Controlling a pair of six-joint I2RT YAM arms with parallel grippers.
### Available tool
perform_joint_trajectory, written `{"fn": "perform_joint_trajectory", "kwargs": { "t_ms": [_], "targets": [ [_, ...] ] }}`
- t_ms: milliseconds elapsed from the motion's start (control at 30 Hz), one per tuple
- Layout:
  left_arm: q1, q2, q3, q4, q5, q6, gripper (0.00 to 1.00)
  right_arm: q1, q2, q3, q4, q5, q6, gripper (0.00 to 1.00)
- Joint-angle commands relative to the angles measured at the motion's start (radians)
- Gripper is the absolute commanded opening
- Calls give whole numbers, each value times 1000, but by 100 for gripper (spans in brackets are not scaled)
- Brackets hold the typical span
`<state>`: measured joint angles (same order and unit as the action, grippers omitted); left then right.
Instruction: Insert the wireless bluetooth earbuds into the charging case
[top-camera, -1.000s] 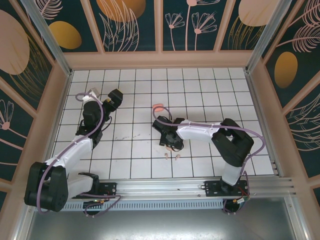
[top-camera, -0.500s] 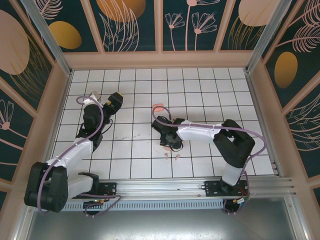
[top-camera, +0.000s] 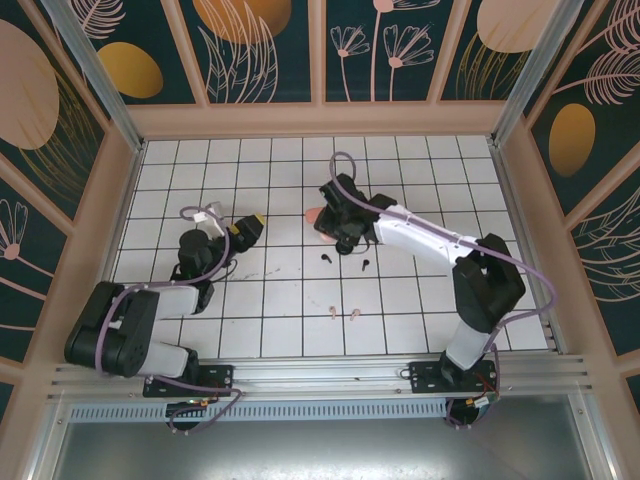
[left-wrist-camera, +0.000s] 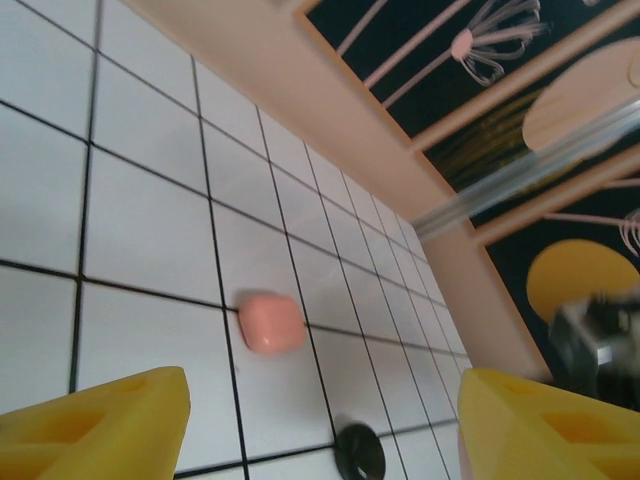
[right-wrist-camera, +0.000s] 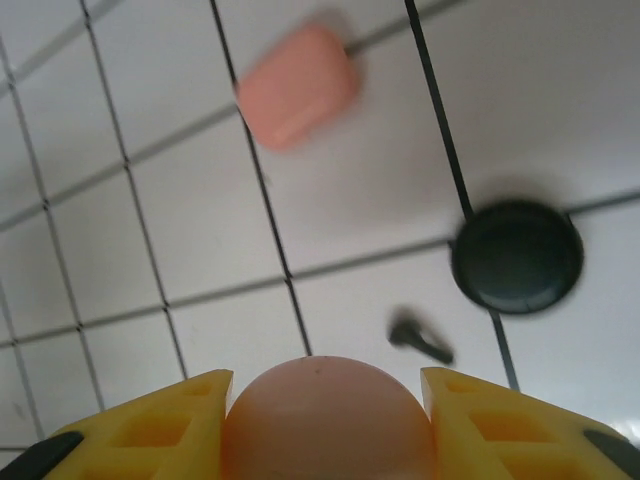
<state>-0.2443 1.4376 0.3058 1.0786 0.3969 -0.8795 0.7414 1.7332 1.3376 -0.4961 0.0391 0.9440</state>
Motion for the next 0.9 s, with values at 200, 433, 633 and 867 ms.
{"fn": "perform_joint_trajectory", "kwargs": {
  "t_ms": [200,433,633,867],
  "targets": [
    [-123,224,11,517,140,-51,67,-37,167,203,69,-122,28,38],
    [-156,380,25,675,99,-102,60,-37,209,250,92,-160,66,38],
    [-181,459,55,752,48,-109,58,-31,206,244,116,-183,87,37],
    [-197,471,101,753,13,-86,58,-10,208,250,120,-186,90,37]
  ]
}}
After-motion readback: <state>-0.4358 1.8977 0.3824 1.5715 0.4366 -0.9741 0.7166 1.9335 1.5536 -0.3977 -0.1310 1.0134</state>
